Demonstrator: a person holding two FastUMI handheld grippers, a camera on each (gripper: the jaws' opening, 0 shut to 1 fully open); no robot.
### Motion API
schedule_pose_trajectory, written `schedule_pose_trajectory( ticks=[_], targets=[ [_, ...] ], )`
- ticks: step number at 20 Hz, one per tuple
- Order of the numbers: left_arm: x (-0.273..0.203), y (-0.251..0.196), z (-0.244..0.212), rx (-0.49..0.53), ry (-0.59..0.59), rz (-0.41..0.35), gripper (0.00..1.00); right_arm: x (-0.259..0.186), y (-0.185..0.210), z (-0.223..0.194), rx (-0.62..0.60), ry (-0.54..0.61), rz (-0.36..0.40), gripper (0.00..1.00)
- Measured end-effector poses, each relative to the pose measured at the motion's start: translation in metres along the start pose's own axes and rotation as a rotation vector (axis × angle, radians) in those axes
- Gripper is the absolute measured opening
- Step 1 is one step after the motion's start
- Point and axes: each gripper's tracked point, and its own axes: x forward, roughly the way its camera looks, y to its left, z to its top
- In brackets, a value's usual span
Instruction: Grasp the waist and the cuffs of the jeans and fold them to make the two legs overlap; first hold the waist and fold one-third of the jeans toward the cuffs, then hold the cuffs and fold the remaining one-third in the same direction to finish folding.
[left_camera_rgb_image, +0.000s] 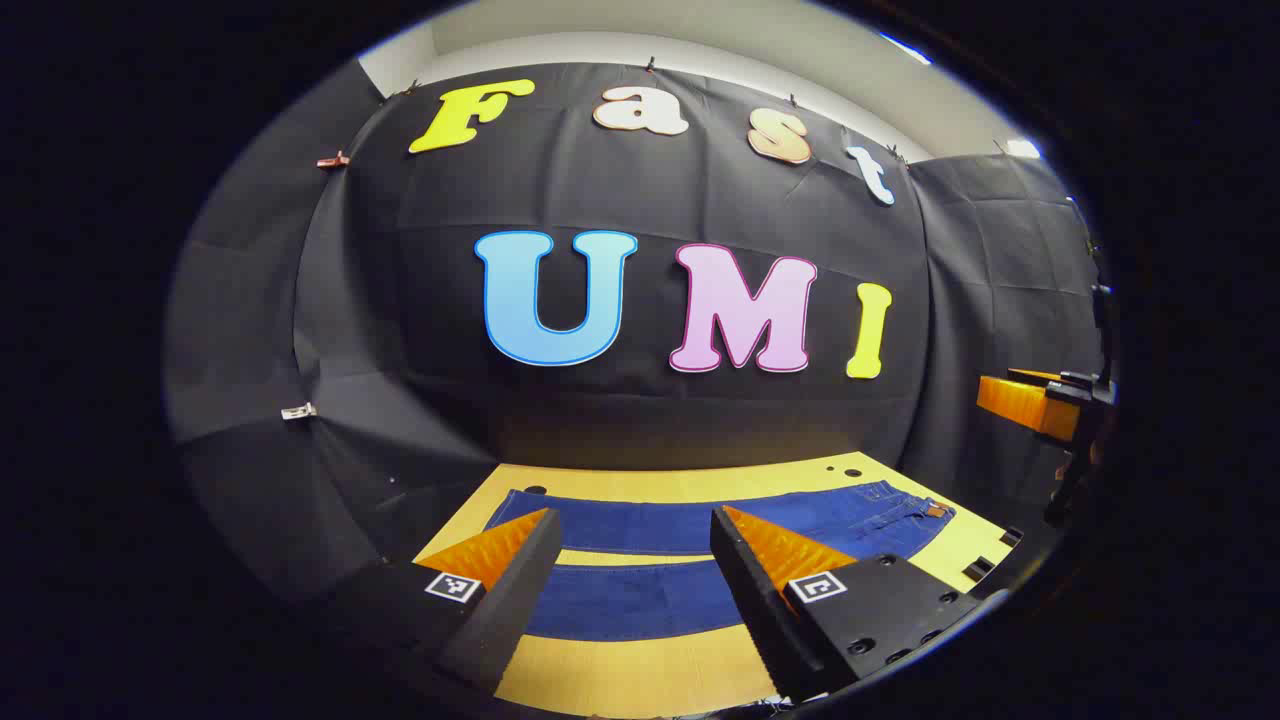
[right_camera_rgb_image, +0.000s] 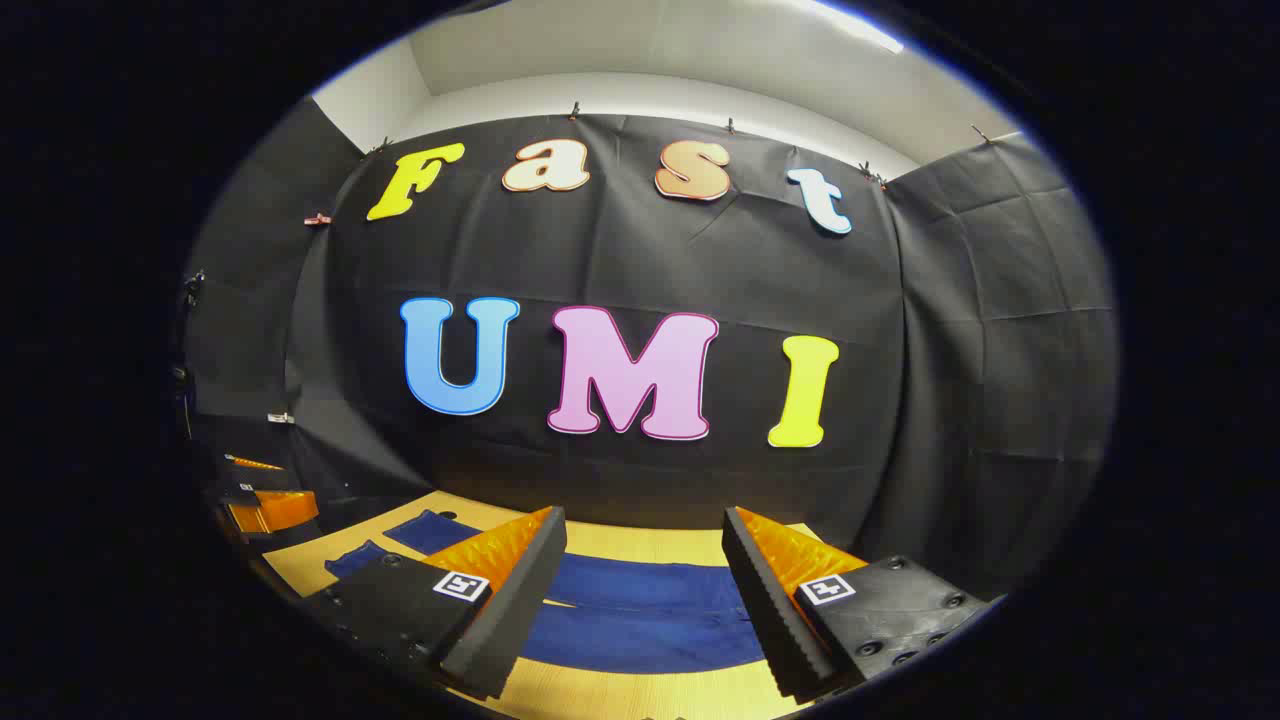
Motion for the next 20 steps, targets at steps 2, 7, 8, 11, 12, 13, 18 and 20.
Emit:
schedule_pose_trajectory(
  ticks=[2, 7, 8, 11, 12, 13, 18, 20],
  targets=[
    [0.006, 0.003, -0.002, -0.006, 0.012, 0.004, 0.96, 0.007, 0.004, -0.002, 0.0, 0.005, 0.019, 0.96],
    [0.019, 0.011, 0.002, -0.059, 0.004, 0.033, 0.96, 0.021, 0.003, 0.002, -0.018, -0.006, 0.025, 0.96],
    [0.021, 0.011, 0.005, -0.073, -0.006, 0.029, 0.96, 0.024, 0.003, 0.003, -0.018, -0.013, 0.021, 0.93],
    [0.028, 0.012, 0.003, -0.096, -0.006, 0.035, 0.96, 0.03, -0.002, 0.005, -0.003, -0.019, 0.008, 0.96],
    [0.03, 0.013, 0.004, -0.099, -0.009, 0.039, 0.96, 0.032, -0.003, 0.004, 0.007, -0.017, 0.006, 0.96],
    [0.031, 0.012, 0.005, -0.1, -0.011, 0.036, 0.96, 0.033, -0.005, 0.003, 0.013, -0.013, 0.001, 0.96],
    [0.038, 0.021, 0.004, -0.004, -0.005, 0.031, 0.96, 0.041, -0.012, 0.0, 0.006, 0.001, -0.008, 0.96],
    [0.037, 0.041, -0.006, 0.087, 0.031, 0.048, 0.96, 0.043, -0.015, 0.0, -0.005, 0.0, -0.011, 0.96]
  ],
)
